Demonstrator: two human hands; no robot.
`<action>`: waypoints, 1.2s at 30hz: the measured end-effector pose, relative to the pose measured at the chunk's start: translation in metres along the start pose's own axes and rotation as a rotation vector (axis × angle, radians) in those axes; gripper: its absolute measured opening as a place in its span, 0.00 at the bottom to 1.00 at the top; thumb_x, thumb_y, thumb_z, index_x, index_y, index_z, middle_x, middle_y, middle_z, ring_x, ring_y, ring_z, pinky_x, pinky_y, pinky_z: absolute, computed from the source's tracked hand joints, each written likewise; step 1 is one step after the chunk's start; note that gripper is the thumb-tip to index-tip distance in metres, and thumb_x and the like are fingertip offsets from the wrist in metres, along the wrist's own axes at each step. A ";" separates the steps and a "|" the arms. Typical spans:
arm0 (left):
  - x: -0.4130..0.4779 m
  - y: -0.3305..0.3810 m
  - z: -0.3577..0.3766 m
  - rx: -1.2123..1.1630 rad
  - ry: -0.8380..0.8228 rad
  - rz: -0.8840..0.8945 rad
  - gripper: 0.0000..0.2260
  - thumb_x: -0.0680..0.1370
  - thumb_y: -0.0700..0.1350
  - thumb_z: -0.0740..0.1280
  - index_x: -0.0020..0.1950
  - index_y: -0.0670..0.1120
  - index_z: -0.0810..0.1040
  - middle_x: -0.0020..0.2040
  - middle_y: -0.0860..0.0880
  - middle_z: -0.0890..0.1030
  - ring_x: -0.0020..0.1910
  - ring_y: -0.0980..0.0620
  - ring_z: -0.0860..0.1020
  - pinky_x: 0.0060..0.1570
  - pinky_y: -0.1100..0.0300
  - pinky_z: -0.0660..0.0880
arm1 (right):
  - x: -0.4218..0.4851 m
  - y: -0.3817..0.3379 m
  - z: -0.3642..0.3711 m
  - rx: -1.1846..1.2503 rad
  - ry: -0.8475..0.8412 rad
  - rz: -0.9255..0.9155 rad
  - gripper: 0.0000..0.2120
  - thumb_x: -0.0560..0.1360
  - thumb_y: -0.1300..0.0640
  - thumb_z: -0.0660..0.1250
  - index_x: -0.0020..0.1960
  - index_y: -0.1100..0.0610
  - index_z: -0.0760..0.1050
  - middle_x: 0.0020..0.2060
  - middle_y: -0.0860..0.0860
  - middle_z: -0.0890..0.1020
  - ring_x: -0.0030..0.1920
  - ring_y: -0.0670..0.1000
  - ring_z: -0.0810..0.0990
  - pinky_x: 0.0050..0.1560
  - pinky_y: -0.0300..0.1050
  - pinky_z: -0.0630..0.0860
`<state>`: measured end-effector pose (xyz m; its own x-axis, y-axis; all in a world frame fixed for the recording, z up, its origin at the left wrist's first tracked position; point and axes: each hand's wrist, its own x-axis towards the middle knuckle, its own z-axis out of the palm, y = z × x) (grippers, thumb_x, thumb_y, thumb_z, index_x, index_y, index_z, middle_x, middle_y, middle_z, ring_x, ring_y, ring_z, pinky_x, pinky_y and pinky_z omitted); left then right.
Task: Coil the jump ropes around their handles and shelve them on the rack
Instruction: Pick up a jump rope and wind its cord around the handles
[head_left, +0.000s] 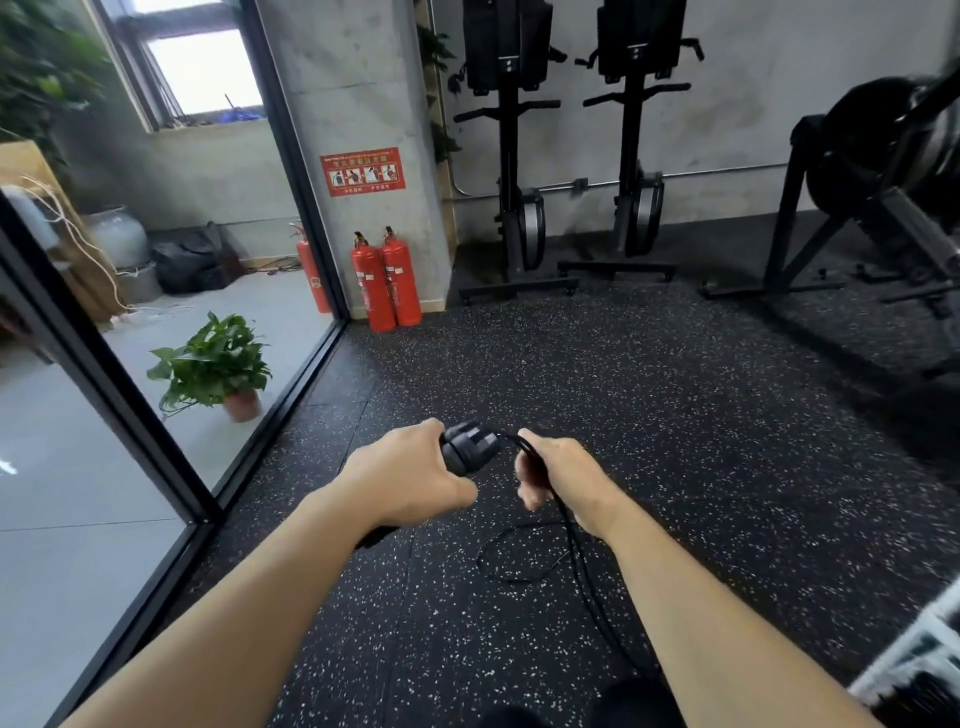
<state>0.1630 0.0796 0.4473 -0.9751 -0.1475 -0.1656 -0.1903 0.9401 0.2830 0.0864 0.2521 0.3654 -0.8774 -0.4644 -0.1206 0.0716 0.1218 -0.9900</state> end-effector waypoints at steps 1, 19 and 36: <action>-0.002 0.000 -0.001 -0.097 -0.025 -0.013 0.19 0.62 0.58 0.67 0.49 0.51 0.71 0.42 0.52 0.78 0.37 0.51 0.77 0.38 0.57 0.72 | -0.002 0.002 0.001 0.040 0.057 0.017 0.21 0.82 0.48 0.56 0.34 0.57 0.72 0.22 0.51 0.72 0.24 0.50 0.69 0.49 0.52 0.77; -0.020 0.030 0.026 -0.717 0.142 0.080 0.20 0.68 0.42 0.74 0.55 0.52 0.70 0.46 0.48 0.81 0.38 0.52 0.78 0.35 0.59 0.74 | -0.008 -0.017 0.036 -0.486 0.280 -0.012 0.13 0.69 0.63 0.62 0.27 0.57 0.68 0.27 0.49 0.73 0.31 0.51 0.66 0.32 0.47 0.64; -0.006 0.010 0.001 -0.028 0.293 -0.080 0.18 0.69 0.50 0.71 0.54 0.50 0.68 0.44 0.53 0.78 0.41 0.50 0.78 0.38 0.57 0.72 | -0.025 -0.070 0.006 -1.158 0.547 -0.417 0.22 0.78 0.51 0.57 0.26 0.56 0.62 0.23 0.47 0.67 0.28 0.50 0.68 0.28 0.42 0.60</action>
<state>0.1674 0.0900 0.4500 -0.9475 -0.3070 0.0895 -0.2671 0.9136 0.3066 0.1065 0.2501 0.4372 -0.8301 -0.2740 0.4856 -0.4454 0.8498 -0.2819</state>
